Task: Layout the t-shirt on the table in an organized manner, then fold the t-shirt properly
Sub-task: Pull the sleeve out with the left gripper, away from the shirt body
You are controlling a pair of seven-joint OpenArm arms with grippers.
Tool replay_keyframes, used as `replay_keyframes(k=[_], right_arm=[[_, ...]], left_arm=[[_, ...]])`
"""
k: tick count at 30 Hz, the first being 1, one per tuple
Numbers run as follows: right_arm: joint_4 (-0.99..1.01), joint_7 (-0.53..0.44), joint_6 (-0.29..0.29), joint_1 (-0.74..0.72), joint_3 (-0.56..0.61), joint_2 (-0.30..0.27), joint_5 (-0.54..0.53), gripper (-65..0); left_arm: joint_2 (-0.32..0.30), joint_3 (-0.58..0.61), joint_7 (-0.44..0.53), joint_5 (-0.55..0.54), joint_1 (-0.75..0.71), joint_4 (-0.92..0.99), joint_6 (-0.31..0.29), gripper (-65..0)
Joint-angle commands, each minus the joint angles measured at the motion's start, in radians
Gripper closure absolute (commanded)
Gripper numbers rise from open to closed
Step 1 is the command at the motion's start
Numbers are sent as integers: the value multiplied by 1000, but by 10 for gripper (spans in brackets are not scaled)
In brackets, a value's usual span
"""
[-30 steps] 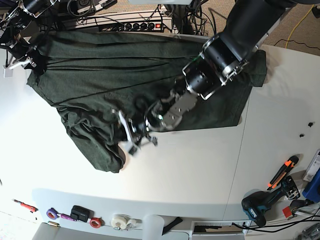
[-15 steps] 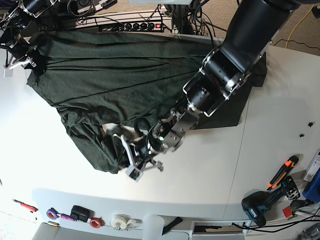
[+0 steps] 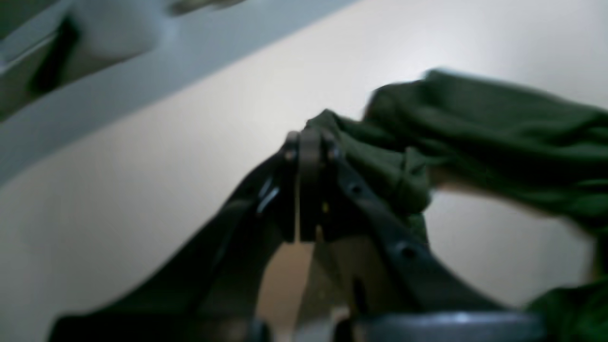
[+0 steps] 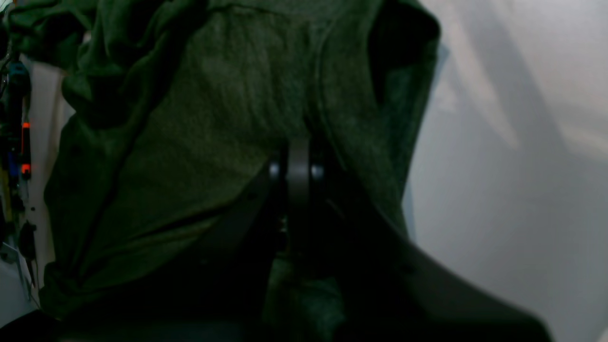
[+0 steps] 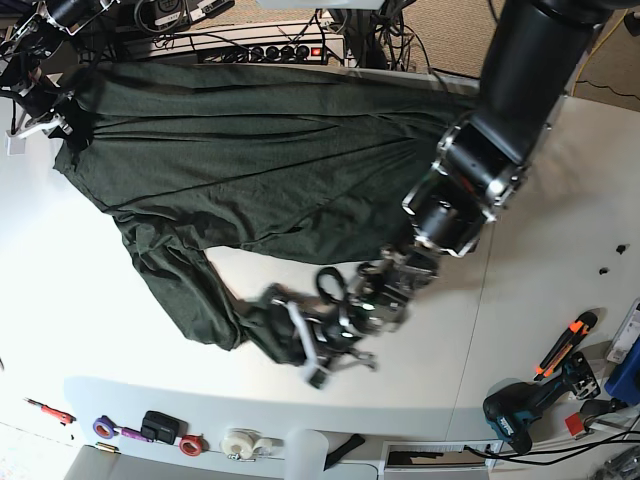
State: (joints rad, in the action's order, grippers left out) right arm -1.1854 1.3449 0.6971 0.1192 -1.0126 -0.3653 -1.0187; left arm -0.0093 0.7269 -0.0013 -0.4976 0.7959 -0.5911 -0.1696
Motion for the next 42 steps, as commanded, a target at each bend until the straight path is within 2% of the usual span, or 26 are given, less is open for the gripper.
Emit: replay_keyframes(k=[1,7,13,21,24,26,35,39,42], right_arm=[[-12,-16,1,-3,-3,-26,-10,0],[-12,-18,1,-3,-3,-26,-13,0],[-12,-18,1,-3,-3,-26,-13,0],[-12,-18,1,-3,-3,-26,-12,0],[-12,-18,1,-3,-3,-26,-13,0],[-12,-20,1,-3,-3,-26,-13,0],[-12,-27,1,-3,-3,-26,-13,0],[-12,-33,1,-3,-3,-26,-13,0],[-12,-33,1,-3,-3,-26,-13,0]], left_arm=[[-11,-5,27,-7,41,-16,-3,0],[-108,-5,26,-21,40,-16,-8,0],[-158,-5,27,-64,40,-16,-11,0],[-166,-5,27,-64,23,-16,-14,0],[-166,-5,27,-64,6,-16,-14,-113],[-166,-5,27,-64,-4,-16,-14,-159],[-166,-5,34,-64,-35,-16,-14,-164],[-166,-5,81,-63,-40,-16,-14,-164],[-166,-16,80,-63,-40,-16,-14,-164]])
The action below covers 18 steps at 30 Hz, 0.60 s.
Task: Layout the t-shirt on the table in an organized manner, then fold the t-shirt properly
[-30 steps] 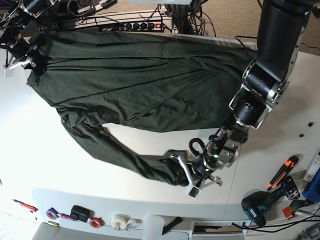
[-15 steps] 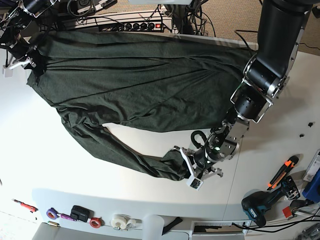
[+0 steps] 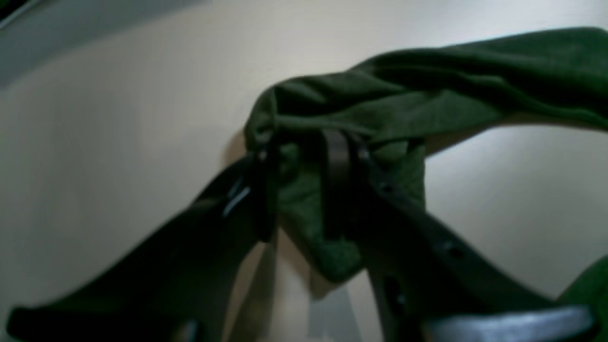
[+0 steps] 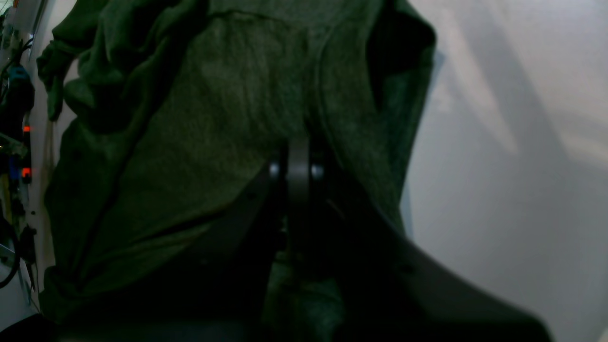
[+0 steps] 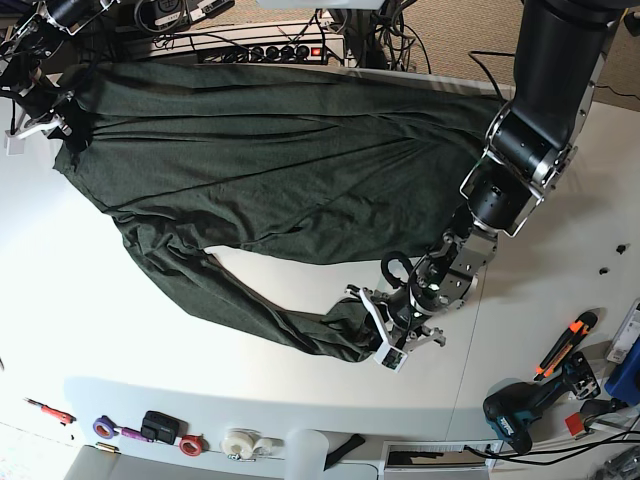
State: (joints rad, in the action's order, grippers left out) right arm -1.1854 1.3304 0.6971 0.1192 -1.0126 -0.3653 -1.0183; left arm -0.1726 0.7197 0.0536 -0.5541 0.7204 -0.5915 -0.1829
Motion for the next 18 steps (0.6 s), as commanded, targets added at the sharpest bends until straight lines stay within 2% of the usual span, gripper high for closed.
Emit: replay_keyframes(k=[1,3,5,6,9,11,18], right_arm=[[-12,-21,1,-4,-3,-26,-13,0],[-12,-30,1,-3,-3,-26,-14,0],[-12,-33,1,-6,-3,-26,-13,0],[-12,-35,1,-6,-3,-26,-14,-22],[-12,-67,1,-6,-3,-26,-14,-168],[-13,-74,1,-6,-3,-26,-55,-232],[-13,-15,1,-52,-33,-33,-264,-237]], left_arm=[[-3,-16,25,-6,35,-16,0,-165],[-3,-33,21,-6,36,-16,0,-196],[-2,-55,10,-6,36,-16,12,-259],[-3,-66,3,-7,35,-16,27,-288],[-5,-100,-29,-7,35,-16,53,-314],[-8,-121,-39,-7,32,-16,52,-314],[-8,-180,-61,-8,2,-16,52,-314]])
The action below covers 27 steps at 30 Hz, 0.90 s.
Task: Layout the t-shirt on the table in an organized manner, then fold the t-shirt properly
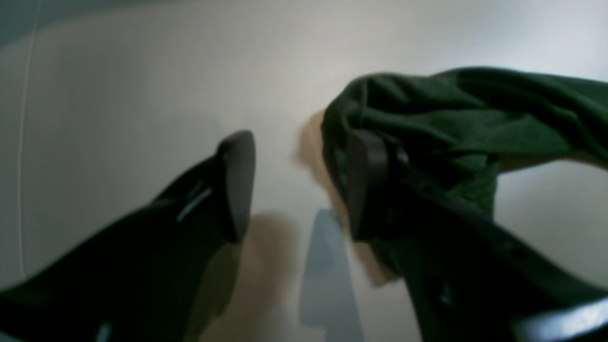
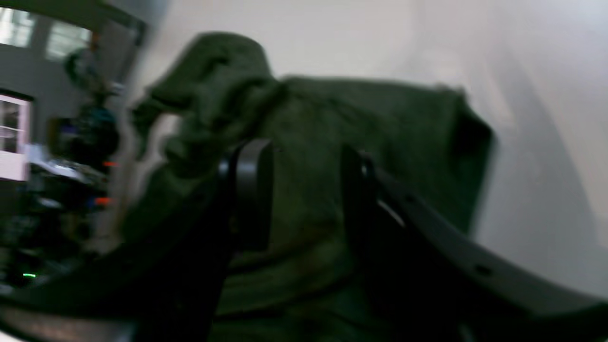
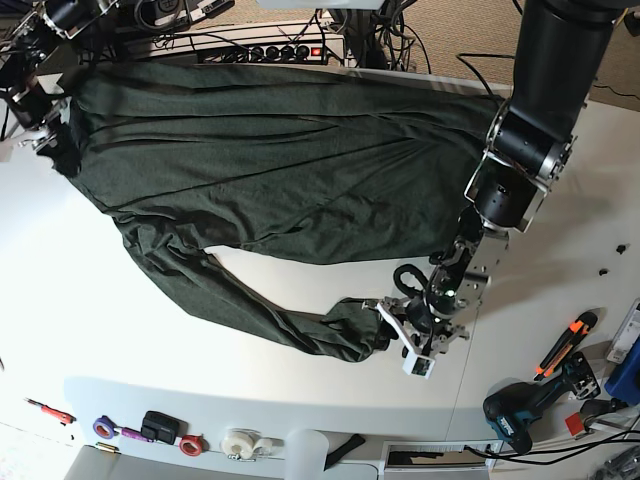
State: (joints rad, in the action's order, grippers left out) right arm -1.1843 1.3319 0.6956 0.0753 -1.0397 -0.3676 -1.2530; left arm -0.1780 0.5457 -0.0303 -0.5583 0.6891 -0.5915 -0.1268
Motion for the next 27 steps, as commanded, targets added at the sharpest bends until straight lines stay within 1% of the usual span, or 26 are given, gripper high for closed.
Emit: replay_keyframes(k=[1,3,8,10,13,14,17,18,20,22,25,27], right_arm=[[-15,-12,3,-23,-14,-31,-47,-237],[-14,-4,3,-57,-27,-31,-61,-236],[-14,0,3,-142,-24,-31,-59,-237],[-14,-1,3,-180,-13,-31,-42,-237],[-14,-29,3,-247,30,-31,63,-237],[-14,-49,3,-267,55,-31,103,-255],[-12,-137,3,-311,170,-31,225,-343],[-12,-166,3,-322,217,-31,258,-353],[-11,-214,3,-343,315,-31,333,-353],[-11,-257,3,-359,413,-31,430,-353],[2,-364,0,-360,543,-31,573,-353],[36,-410,-39,-361,597,-31,636,-353]], left_arm=[[-2,-7,23,-3,27,-16,-4,-314],[-2,-7,23,-4,16,-16,-5,-314],[-2,-7,28,-5,-5,-17,-40,-313],[-2,-7,31,-26,-13,-23,-49,-313],[-2,-7,30,-48,-16,-28,-54,-313],[-2,-7,30,-47,-16,-32,-54,-313],[-2,-7,31,-48,-16,-32,-54,-313],[-2,-7,31,-48,-16,-32,-54,-313],[-2,-7,31,-48,-16,-32,-54,-313],[-2,-7,31,-48,-16,-32,-54,-313],[-2,-7,31,-48,-16,-32,-55,-313],[-2,-7,31,-48,-16,-32,-58,-313]])
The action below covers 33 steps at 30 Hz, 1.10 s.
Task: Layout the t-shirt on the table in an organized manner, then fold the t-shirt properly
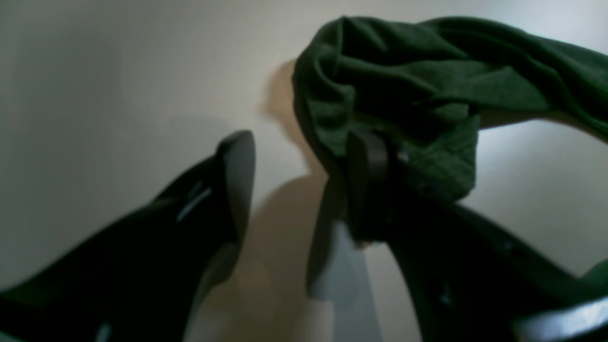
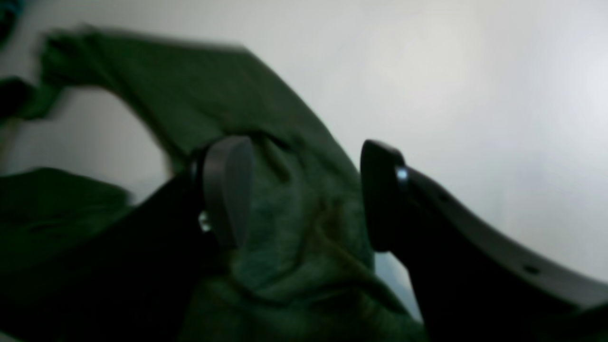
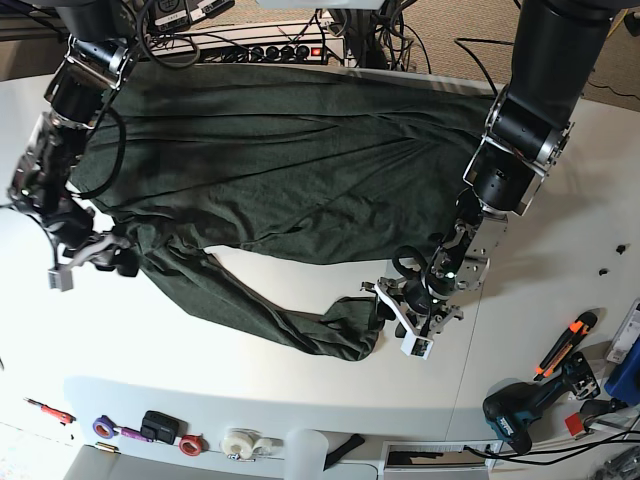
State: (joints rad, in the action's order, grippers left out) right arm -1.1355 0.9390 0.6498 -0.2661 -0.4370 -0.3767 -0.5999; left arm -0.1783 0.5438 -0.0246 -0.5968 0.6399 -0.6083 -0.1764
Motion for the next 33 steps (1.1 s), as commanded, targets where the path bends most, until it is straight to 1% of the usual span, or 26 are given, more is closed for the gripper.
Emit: replay_keyframes(k=[1,4,8,11,13,14,16,18,20,21,23,26,28,31,33], right_arm=[[11,-27,3,-20,7,-22,0,-353],[91,-26,4,-25,-3,-22,3,-353],[190,-18,9,-39,-85,-22,0,-353],[232,45,27,-42,-122,-22,-43,-353],[235,92,36,-42,-120,-19,-74,-353],[235,95,44,-42,-120,-18,-88,-353],[234,63,45,-42,-121,-20,-109,-353],[234,-7,44,-47,-127,-23,-119,-353],[233,-59,45,-61,-153,-22,-118,-353],[233,-64,45,-71,-172,-22,-118,-353],[233,-32,45,-94,-216,-22,-118,-353],[233,90,45,-116,-274,-21,-127,-352],[233,135,41,-110,-291,-21,-133,-352],[234,156,1,-87,-290,-14,-121,-352],[234,155,-9,-72,-285,-5,-90,-352]], left_arm=[[-2,-5,25,-10,33,-16,-8,-313],[-2,-5,25,-10,34,-16,-8,-313],[-2,-5,25,-10,33,-16,-8,-313],[-2,-5,25,-10,34,-16,-8,-313],[-1,-5,25,-10,34,-16,-8,-313],[-1,-5,25,-10,34,-16,-8,-313],[-2,-5,25,-10,34,-16,-8,-313],[-2,-5,25,-9,34,-16,-8,-313],[-2,-5,25,-9,33,-16,-8,-313],[-2,-5,25,-9,33,-16,-8,-313],[-2,-5,25,-9,33,-16,-8,-313],[-2,-5,25,-10,34,-16,-8,-313],[-1,-5,26,-10,34,-16,-8,-313],[1,-5,26,-10,34,-16,-8,-313],[4,-5,26,-10,34,-16,-8,-313]])
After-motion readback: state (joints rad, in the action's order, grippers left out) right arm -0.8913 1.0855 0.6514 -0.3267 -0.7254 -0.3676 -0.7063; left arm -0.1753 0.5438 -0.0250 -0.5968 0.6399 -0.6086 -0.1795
